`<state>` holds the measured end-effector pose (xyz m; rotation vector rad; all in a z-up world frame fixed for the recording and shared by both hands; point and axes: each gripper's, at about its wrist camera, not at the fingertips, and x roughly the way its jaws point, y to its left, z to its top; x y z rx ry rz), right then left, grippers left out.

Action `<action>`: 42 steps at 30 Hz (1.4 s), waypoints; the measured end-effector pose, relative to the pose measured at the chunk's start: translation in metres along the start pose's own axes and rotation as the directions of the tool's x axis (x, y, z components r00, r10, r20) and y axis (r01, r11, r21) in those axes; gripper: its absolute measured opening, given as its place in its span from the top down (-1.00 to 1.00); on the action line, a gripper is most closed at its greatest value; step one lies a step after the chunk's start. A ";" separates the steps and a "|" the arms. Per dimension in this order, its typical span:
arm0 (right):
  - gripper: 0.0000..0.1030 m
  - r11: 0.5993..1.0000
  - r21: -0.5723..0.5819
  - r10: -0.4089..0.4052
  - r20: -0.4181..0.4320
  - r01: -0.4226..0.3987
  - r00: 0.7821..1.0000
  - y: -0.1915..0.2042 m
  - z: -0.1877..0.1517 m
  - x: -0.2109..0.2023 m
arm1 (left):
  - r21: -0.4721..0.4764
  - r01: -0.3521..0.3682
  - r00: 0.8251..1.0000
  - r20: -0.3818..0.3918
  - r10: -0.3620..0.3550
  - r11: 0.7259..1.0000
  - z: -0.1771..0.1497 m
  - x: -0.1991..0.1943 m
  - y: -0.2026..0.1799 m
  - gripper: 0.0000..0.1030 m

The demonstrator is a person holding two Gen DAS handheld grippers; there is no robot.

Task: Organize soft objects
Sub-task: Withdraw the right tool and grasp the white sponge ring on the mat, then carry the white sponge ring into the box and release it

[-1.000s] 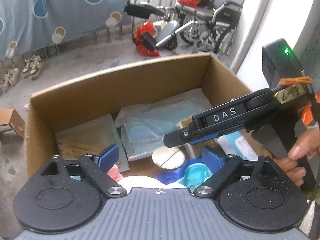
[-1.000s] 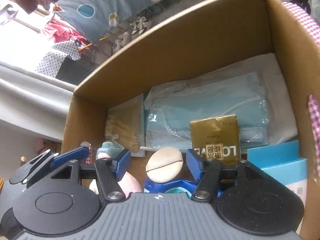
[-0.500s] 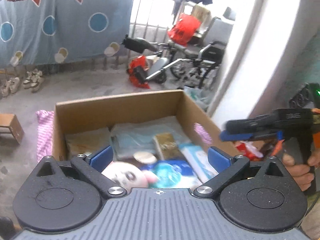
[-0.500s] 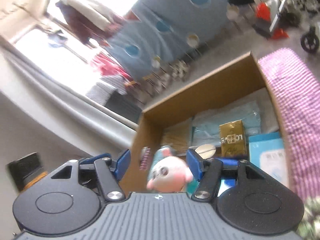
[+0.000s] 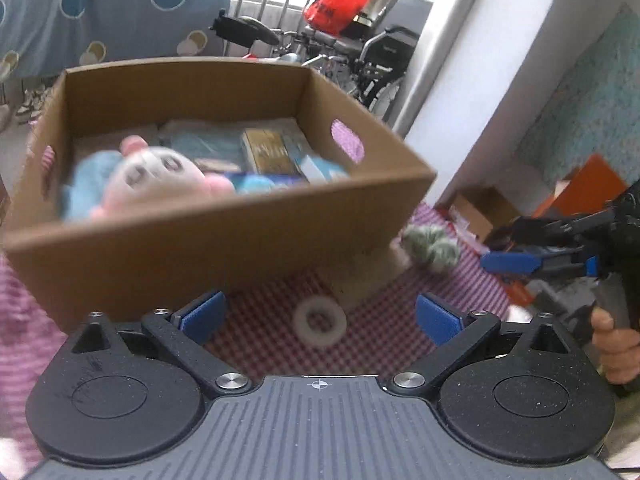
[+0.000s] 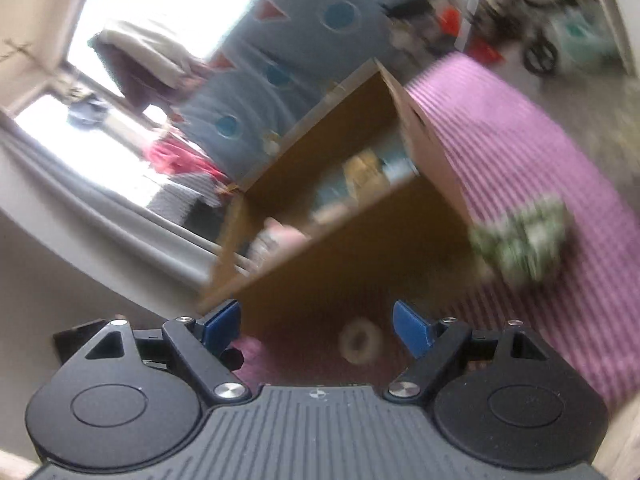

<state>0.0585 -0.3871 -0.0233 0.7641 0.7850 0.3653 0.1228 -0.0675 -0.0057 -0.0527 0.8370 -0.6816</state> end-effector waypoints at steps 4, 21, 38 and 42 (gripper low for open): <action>-0.56 0.998 0.063 -0.027 -0.057 0.030 0.998 -0.020 -0.011 0.036 | 0.103 -0.056 0.996 -0.068 0.063 0.993 -0.020 0.040 -0.018 -0.82; 0.17 0.903 -0.362 -0.280 -0.089 0.231 0.956 0.023 -0.032 0.125 | 0.205 -0.107 0.988 -0.091 0.128 0.973 -0.034 0.094 -0.021 -0.29; 0.67 0.848 -0.448 -0.345 -0.057 0.284 0.937 0.030 -0.040 0.138 | 0.228 -0.102 0.994 -0.022 0.110 0.968 -0.040 0.083 -0.021 0.07; 0.67 0.846 -0.450 -0.341 -0.045 0.286 0.939 0.034 -0.042 0.133 | 0.216 -0.090 0.995 -0.013 0.095 0.972 -0.041 0.080 -0.023 0.07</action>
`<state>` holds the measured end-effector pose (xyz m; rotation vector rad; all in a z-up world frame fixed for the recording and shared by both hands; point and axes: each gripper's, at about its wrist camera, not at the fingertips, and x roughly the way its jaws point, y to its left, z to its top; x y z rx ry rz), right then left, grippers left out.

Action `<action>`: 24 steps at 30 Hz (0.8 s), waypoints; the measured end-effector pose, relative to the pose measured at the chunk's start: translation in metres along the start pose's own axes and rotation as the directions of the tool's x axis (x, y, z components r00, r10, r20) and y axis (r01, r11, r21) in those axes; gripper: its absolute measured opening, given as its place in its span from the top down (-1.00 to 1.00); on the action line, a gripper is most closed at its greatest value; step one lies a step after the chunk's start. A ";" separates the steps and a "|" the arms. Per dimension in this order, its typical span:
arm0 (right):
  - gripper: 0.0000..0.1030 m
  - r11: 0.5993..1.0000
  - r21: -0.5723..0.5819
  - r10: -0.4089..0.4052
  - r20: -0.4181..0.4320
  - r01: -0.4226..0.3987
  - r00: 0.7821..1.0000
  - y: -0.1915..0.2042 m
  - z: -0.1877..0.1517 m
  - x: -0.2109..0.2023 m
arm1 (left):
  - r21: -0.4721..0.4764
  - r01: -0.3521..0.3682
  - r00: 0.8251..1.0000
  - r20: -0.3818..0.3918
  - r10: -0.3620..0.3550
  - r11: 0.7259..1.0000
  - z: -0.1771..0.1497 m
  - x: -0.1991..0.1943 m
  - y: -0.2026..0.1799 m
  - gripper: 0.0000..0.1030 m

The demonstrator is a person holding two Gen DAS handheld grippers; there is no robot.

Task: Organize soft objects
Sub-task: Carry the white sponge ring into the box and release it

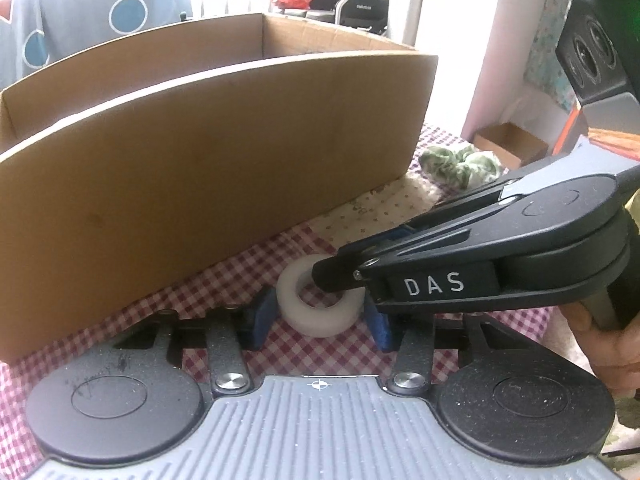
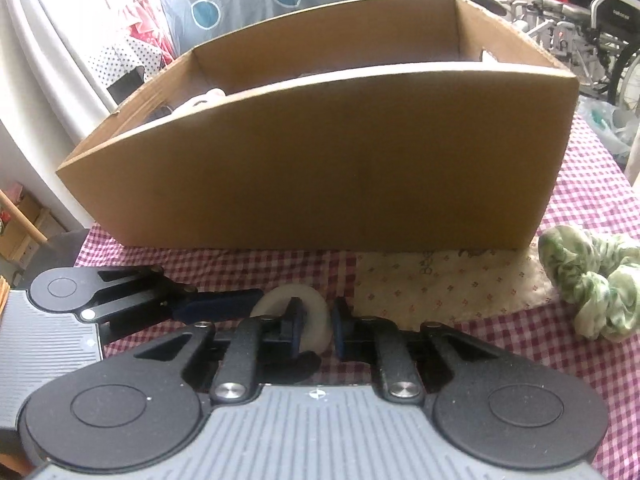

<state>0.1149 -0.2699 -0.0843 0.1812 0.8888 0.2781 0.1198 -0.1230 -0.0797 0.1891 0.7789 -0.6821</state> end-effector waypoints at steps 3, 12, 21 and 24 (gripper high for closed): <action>0.67 1.000 0.000 0.003 0.014 -0.003 1.000 0.003 -0.001 -0.010 | 0.007 -0.002 1.000 0.020 0.001 1.000 0.000 -0.012 -0.003 0.07; 0.66 0.998 -0.054 0.025 0.133 -0.018 0.991 0.031 0.014 -0.069 | 0.060 -0.032 0.987 0.160 0.022 0.998 0.018 -0.077 -0.012 0.07; 0.66 0.974 -0.228 0.077 0.287 -0.011 0.955 0.069 0.067 -0.114 | 0.091 -0.064 0.948 0.316 0.032 0.994 0.062 -0.132 0.011 0.07; 0.66 0.965 -0.262 0.113 0.299 -0.033 0.948 0.075 0.089 -0.111 | 0.096 -0.098 0.940 0.335 0.060 0.991 0.077 -0.136 0.021 0.07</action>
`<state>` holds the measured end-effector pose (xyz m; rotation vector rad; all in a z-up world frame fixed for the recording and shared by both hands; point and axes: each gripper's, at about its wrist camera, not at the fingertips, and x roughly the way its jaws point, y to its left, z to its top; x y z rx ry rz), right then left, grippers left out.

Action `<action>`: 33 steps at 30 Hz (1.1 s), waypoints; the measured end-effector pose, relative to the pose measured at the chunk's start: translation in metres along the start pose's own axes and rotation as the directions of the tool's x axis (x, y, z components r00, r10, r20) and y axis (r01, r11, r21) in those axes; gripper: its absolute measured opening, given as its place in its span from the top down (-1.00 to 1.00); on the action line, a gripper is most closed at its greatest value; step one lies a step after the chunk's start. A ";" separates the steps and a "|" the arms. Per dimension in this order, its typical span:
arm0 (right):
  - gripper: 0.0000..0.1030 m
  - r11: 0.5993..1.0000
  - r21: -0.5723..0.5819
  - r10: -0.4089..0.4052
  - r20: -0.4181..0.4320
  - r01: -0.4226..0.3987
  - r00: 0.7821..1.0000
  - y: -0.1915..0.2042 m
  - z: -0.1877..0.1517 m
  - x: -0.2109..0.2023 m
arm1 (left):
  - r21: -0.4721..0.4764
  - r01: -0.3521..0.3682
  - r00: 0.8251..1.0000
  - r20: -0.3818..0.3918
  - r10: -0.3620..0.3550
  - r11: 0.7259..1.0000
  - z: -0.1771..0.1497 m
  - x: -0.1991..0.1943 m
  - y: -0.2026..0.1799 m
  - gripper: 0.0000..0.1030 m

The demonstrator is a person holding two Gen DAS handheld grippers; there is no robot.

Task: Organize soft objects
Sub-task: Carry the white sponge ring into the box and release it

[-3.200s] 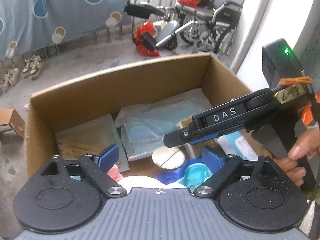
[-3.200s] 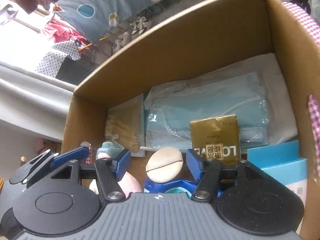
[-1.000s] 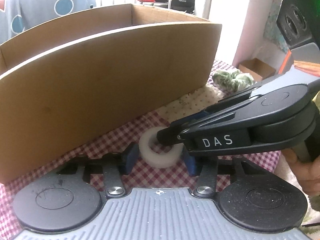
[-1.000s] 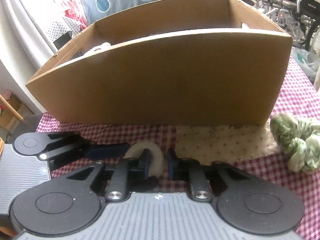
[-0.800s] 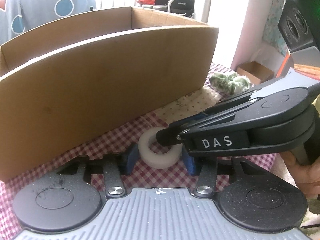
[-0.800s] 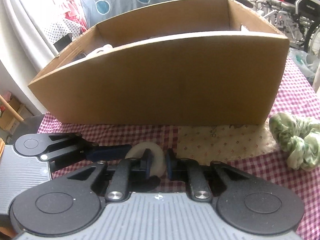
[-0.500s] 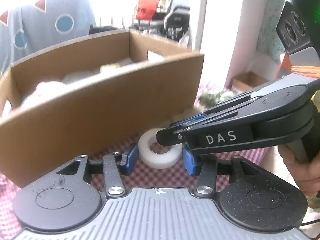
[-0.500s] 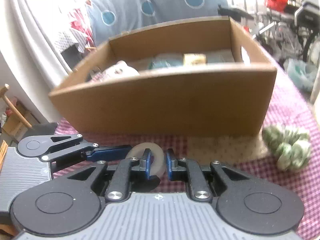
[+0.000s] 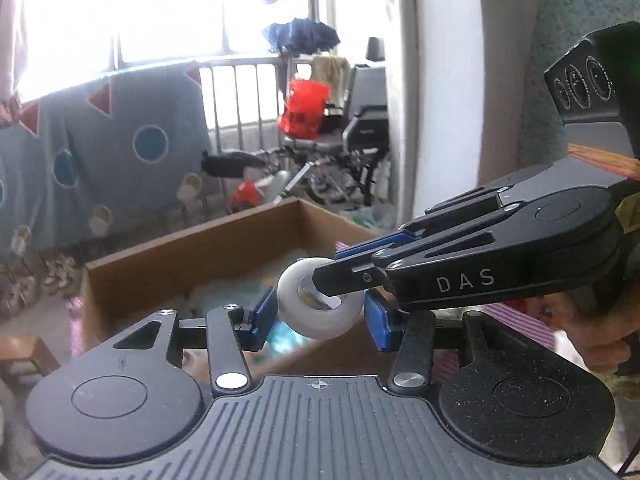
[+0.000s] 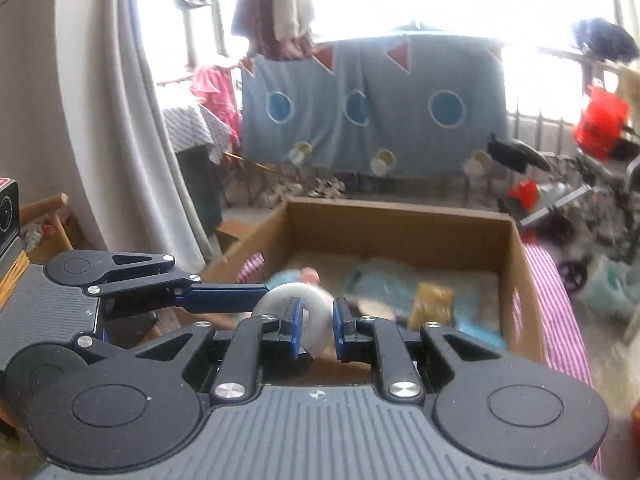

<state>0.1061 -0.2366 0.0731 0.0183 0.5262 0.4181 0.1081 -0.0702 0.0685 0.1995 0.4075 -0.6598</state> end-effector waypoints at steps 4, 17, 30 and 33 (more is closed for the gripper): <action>0.66 0.998 -0.033 0.049 -0.005 -0.049 0.999 -0.007 0.031 0.028 | 0.026 -0.041 0.999 0.002 0.041 0.999 0.017 0.016 0.018 0.07; 0.66 0.968 0.149 0.238 -0.286 -0.202 0.928 -0.067 0.102 0.230 | -0.112 -0.089 0.944 -0.327 0.048 0.990 0.042 0.153 0.138 0.08; 0.67 0.955 0.260 0.254 -0.459 -0.145 0.852 -0.093 0.070 0.359 | -0.104 -0.164 0.811 -0.580 0.074 0.981 0.005 0.243 0.186 0.06; 0.65 0.954 0.264 0.256 -0.471 -0.142 0.844 -0.093 0.067 0.368 | -0.095 -0.186 0.788 -0.608 0.091 0.978 0.001 0.251 0.189 -0.12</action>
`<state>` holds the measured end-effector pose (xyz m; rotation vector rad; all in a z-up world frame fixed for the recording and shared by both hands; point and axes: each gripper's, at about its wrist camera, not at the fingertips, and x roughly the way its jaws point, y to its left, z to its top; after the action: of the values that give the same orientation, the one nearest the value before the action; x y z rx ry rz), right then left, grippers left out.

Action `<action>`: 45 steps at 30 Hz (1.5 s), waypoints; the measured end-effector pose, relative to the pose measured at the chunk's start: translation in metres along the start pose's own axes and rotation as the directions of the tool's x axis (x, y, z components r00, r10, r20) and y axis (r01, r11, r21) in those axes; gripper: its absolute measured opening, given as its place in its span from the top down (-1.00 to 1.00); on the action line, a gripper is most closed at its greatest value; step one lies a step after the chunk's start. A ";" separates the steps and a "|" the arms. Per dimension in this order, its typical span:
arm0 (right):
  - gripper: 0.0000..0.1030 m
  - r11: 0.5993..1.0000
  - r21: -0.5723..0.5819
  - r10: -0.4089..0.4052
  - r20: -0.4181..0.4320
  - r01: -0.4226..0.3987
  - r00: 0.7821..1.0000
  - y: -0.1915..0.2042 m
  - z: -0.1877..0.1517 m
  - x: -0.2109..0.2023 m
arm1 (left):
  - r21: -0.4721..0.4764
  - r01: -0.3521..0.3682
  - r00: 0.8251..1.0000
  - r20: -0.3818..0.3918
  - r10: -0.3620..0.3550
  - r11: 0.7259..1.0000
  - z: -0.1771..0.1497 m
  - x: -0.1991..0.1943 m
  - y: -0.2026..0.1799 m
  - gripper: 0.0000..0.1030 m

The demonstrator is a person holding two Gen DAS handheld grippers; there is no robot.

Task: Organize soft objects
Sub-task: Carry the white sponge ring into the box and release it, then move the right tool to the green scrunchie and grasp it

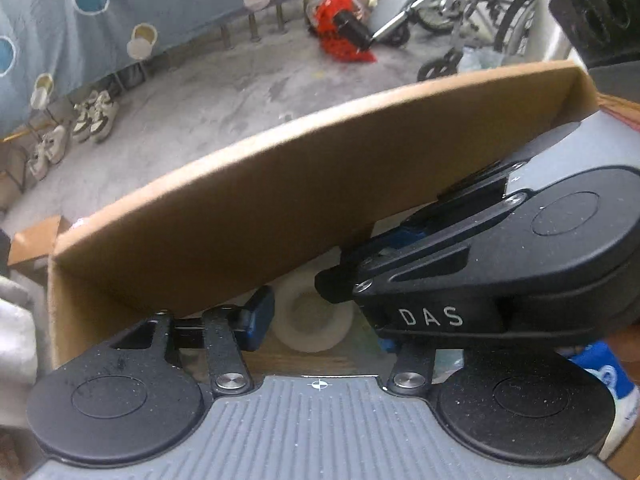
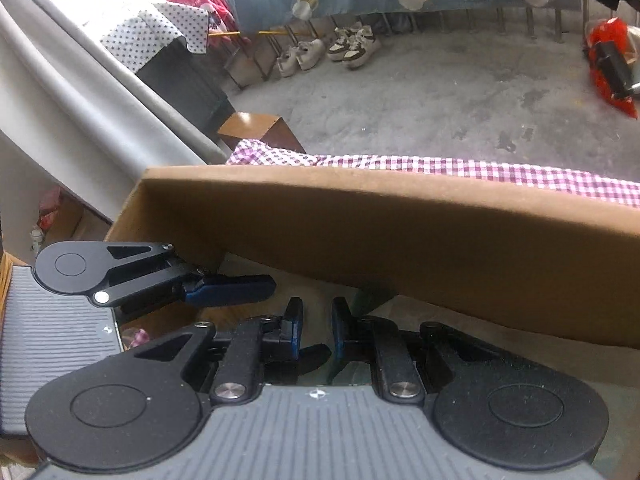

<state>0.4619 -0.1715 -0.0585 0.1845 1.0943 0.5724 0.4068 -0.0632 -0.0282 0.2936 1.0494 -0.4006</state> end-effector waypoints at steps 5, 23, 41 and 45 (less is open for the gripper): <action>0.61 1.000 0.007 -0.019 -0.009 0.019 1.000 0.002 0.001 -0.009 | -0.017 -0.010 1.000 0.002 0.010 1.000 0.004 -0.009 0.001 -0.57; -0.29 0.994 -0.025 0.103 0.439 -0.103 0.892 0.021 -0.151 -0.287 | -0.020 0.081 0.929 0.363 -0.068 0.997 -0.057 -0.194 -0.036 -0.99; -0.56 0.879 0.476 -0.246 0.419 0.020 0.874 -0.073 -0.405 -0.295 | 0.117 0.372 0.904 0.178 -0.388 0.921 -0.170 -0.114 -0.216 -0.99; -0.55 0.870 0.488 -0.306 0.431 0.066 0.849 -0.088 -0.407 -0.296 | 0.251 0.362 0.899 0.161 -0.407 0.898 -0.179 -0.095 -0.266 -0.98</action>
<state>0.0373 -0.4551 -0.0498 0.5976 0.7074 0.0556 0.1056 -0.2076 -0.0404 0.2271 0.8537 -0.8919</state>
